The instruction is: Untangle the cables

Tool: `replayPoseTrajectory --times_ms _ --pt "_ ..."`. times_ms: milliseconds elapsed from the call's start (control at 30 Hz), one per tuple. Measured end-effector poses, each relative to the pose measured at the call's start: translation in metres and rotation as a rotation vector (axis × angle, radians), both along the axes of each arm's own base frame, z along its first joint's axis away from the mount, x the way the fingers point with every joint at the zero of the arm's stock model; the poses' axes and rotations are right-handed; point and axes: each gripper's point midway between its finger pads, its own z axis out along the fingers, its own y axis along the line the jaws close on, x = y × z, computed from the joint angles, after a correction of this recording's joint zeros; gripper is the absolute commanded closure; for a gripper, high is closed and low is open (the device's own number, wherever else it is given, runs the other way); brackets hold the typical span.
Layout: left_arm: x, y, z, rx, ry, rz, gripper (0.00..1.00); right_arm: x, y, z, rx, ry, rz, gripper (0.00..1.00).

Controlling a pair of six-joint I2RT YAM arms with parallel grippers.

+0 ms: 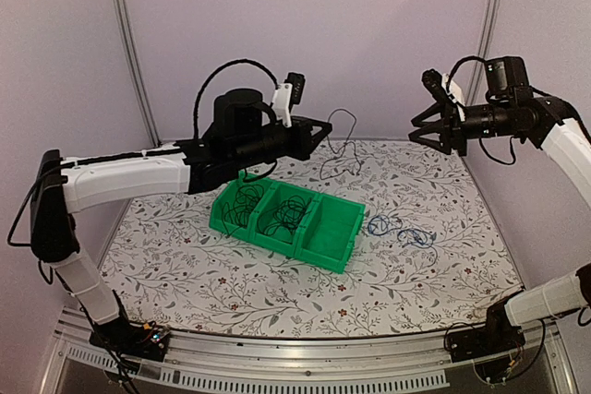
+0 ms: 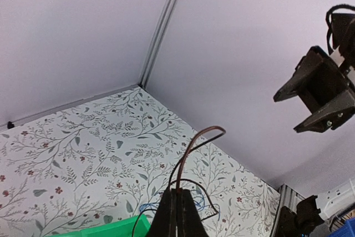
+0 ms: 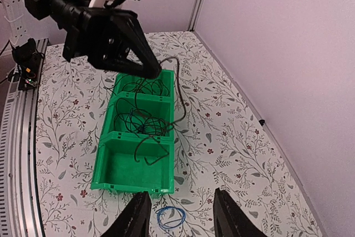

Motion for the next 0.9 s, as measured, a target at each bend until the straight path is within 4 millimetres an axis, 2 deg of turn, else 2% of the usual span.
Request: replayPoseTrajectory --times_ms 167,267,367,433,533,633,900 --pt "0.019 0.086 0.021 0.012 -0.004 0.213 1.0 -0.001 -0.005 -0.048 -0.03 0.143 -0.038 0.57" --pt "0.024 0.133 0.023 0.033 0.0 0.33 1.0 -0.002 -0.008 -0.062 -0.037 0.191 -0.054 0.57" --pt "0.027 0.175 0.005 0.091 0.029 0.433 1.0 -0.001 -0.009 -0.067 -0.042 0.206 -0.066 0.57" --pt "0.027 0.197 -0.014 0.134 0.057 0.482 1.0 -0.001 -0.011 -0.067 -0.048 0.202 -0.076 0.57" --pt "0.031 0.22 -0.046 0.197 0.103 0.537 1.0 -0.001 -0.013 -0.067 -0.058 0.198 -0.085 0.57" --pt "0.036 0.233 -0.079 0.263 0.153 0.573 1.0 0.0 -0.014 -0.069 -0.069 0.197 -0.093 0.57" --pt "0.06 0.239 -0.162 0.433 0.265 0.635 1.0 0.0 -0.018 -0.078 -0.093 0.218 -0.11 0.56"
